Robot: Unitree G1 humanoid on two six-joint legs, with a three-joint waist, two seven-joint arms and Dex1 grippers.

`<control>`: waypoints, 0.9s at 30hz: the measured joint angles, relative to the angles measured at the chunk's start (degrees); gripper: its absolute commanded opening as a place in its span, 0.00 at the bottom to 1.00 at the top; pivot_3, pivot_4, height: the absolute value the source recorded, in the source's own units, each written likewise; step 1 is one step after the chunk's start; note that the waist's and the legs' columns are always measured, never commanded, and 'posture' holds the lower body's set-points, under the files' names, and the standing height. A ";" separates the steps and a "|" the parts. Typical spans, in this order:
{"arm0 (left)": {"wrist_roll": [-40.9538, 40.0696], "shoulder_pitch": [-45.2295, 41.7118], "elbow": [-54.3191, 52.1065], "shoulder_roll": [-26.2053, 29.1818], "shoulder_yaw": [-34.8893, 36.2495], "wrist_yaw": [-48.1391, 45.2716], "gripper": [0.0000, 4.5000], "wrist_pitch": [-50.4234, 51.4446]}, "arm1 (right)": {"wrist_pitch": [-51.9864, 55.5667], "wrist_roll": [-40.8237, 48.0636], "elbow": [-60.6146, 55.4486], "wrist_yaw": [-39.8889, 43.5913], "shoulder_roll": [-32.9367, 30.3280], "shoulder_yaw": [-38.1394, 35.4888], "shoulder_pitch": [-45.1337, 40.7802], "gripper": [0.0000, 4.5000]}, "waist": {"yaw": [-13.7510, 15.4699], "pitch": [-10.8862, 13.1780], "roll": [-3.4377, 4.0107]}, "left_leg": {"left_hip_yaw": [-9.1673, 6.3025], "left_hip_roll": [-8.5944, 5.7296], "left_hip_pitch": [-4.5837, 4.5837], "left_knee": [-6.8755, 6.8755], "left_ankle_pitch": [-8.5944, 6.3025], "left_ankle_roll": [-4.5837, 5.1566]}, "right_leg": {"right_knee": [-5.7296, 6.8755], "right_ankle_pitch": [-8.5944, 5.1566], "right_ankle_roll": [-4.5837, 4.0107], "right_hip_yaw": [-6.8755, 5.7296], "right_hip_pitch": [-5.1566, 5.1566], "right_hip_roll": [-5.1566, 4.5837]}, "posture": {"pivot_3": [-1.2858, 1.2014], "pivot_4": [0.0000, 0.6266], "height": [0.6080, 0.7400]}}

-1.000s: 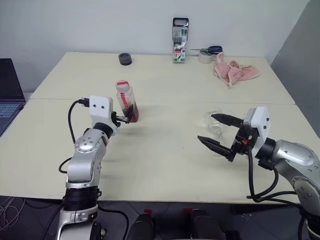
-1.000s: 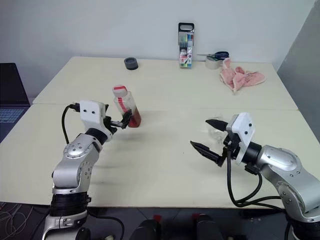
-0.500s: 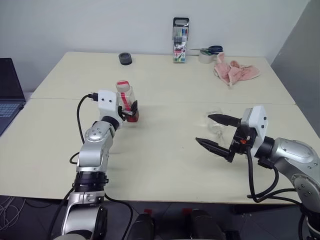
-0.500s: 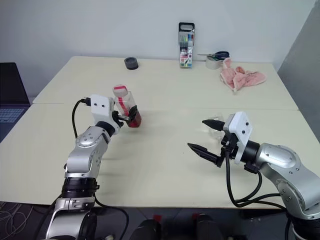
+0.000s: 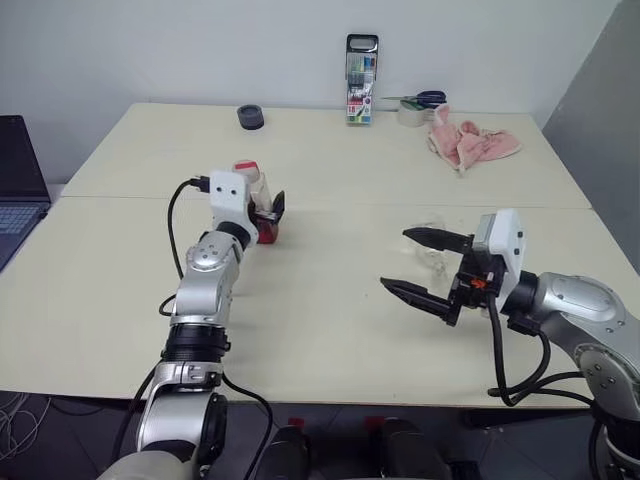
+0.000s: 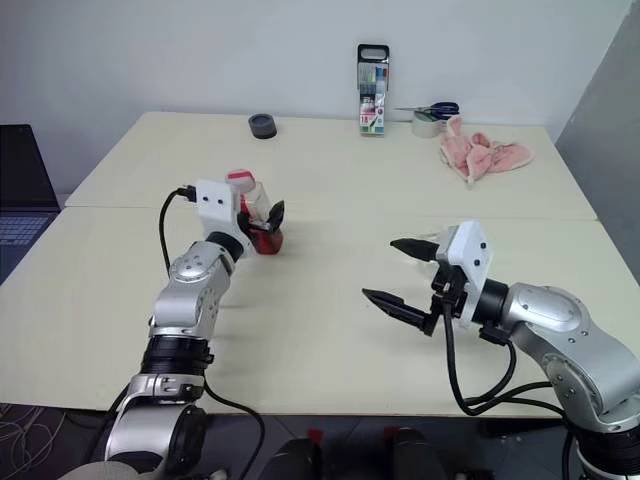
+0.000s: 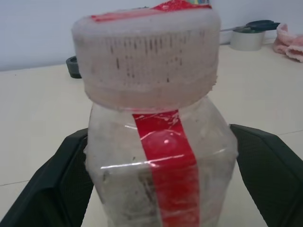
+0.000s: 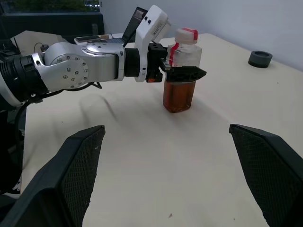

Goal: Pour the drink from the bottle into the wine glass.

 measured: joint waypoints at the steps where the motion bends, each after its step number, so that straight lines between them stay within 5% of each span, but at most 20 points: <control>1: 0.00 0.00 0.12 0.00 0.00 0.00 1.00 -0.11 | 0.01 0.00 0.02 0.04 0.00 0.01 0.00 1.00 | 0.00 0.00 0.00 | 0.00 0.00 0.00 0.00 0.00 0.00 | 0.00 0.00 0.00 0.00 0.00 0.00 | 0.52 0.24 1.00; 27: 0.80 -0.69 -0.23 -0.28 0.28 2.32 1.00 -0.64 | 0.00 -0.05 0.20 1.29 -0.01 1.16 0.15 1.00 | 0.00 0.01 -0.02 | -0.01 0.00 0.00 0.00 0.00 0.00 | 0.00 0.00 0.00 -0.01 0.00 0.00 | 0.52 0.24 1.00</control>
